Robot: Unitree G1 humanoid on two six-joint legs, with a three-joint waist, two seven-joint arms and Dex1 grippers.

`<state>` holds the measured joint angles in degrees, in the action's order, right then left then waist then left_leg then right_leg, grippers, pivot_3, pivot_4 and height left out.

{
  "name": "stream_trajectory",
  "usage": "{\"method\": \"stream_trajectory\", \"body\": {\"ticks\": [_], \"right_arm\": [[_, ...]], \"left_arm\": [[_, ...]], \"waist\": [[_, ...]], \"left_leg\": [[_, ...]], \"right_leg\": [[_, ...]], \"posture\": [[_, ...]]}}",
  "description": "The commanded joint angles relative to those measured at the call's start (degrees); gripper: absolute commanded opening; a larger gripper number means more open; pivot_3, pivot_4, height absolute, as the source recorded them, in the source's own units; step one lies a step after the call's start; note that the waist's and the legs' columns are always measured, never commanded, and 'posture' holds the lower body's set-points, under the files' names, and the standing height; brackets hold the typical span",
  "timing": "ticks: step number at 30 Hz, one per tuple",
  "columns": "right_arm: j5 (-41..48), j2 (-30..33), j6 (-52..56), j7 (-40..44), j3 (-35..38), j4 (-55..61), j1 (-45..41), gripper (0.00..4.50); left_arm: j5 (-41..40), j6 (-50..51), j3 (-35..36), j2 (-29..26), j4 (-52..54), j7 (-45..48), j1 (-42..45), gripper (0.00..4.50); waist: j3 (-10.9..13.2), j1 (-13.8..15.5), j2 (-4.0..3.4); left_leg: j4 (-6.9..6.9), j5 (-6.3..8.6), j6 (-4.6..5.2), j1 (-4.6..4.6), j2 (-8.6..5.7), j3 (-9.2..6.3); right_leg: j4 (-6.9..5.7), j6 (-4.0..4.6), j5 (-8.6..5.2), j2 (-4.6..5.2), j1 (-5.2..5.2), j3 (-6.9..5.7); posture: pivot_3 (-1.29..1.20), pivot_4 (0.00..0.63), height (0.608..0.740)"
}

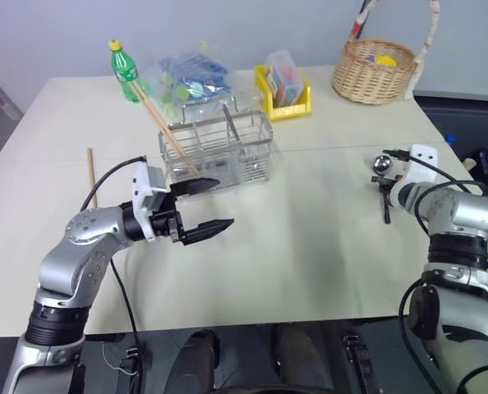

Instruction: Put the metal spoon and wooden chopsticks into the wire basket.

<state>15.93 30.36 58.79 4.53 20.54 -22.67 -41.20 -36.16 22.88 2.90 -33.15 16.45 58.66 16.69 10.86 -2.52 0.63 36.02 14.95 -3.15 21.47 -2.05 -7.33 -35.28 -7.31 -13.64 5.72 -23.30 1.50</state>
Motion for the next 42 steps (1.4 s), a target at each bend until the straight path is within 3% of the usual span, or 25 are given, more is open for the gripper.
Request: {"method": "stream_trajectory", "body": {"ticks": [1,9,17,26,32,42], "right_arm": [[-0.57,-1.01,-1.88,0.57,-1.18,0.9,0.08,0.03],[-4.87,-2.97,-16.6,0.94,-6.11,2.49,-2.64,0.03],[-11.38,-5.39,-39.26,-0.68,-11.86,4.25,-8.98,0.03],[-6.13,-16.64,-58.27,2.76,-12.16,5.61,-13.88,0.03],[-0.57,-24.58,-62.26,6.57,-12.34,6.06,-15.71,0.03],[3.49,-32.42,-60.45,10.44,-15.29,7.53,-16.0,0.03]], "left_arm": [[0.52,-1.83,0.25,0.16,0.3,0.26,1.23,4.5],[1.84,-3.21,1.81,1.35,-1.11,-3.16,0.72,4.5],[0.29,-1.15,4.94,0.41,3.17,-7.77,-2.51,4.5],[-1.02,1.69,8.17,0.64,8.18,-14.9,-4.58,4.5],[-1.77,3.63,11.04,0.23,12.47,-20.08,-7.47,4.5],[-3.59,5.71,14.01,0.84,18.6,-25.25,-15.51,4.5]], "waist": [[0.0,-0.02,0.0],[0.02,-0.03,-0.03],[0.05,-0.03,-0.09],[0.05,-0.06,-0.08],[0.06,-0.04,-0.11],[0.07,-0.05,-0.12]], "left_leg": [[0.0,0.0,0.0,0.0,0.0,0.0],[0.0,0.0,0.0,0.02,0.0,0.01],[-0.06,0.0,-0.01,0.07,0.0,-0.01],[-0.07,0.0,-0.01,0.05,0.0,-0.03],[-0.06,-0.01,-0.02,0.05,0.0,-0.06],[-0.1,-0.01,-0.02,0.05,0.0,-0.1]], "right_leg": [[0.0,0.0,0.0,0.0,0.0,0.0],[-0.04,-0.02,0.01,0.0,-0.06,0.0],[-0.08,-0.02,0.01,0.0,-0.17,0.01],[-0.1,-0.01,0.01,0.0,-0.16,0.02],[-0.15,-0.01,0.02,0.0,-0.18,0.02],[-0.21,0.02,0.01,-0.01,-0.23,0.01]], "posture": [[0.0,0.15,0.74],[0.0,0.15,0.74],[0.0,0.15,0.74],[0.0,0.15,0.74],[0.0,0.15,0.74],[0.0,0.15,0.74]]}}
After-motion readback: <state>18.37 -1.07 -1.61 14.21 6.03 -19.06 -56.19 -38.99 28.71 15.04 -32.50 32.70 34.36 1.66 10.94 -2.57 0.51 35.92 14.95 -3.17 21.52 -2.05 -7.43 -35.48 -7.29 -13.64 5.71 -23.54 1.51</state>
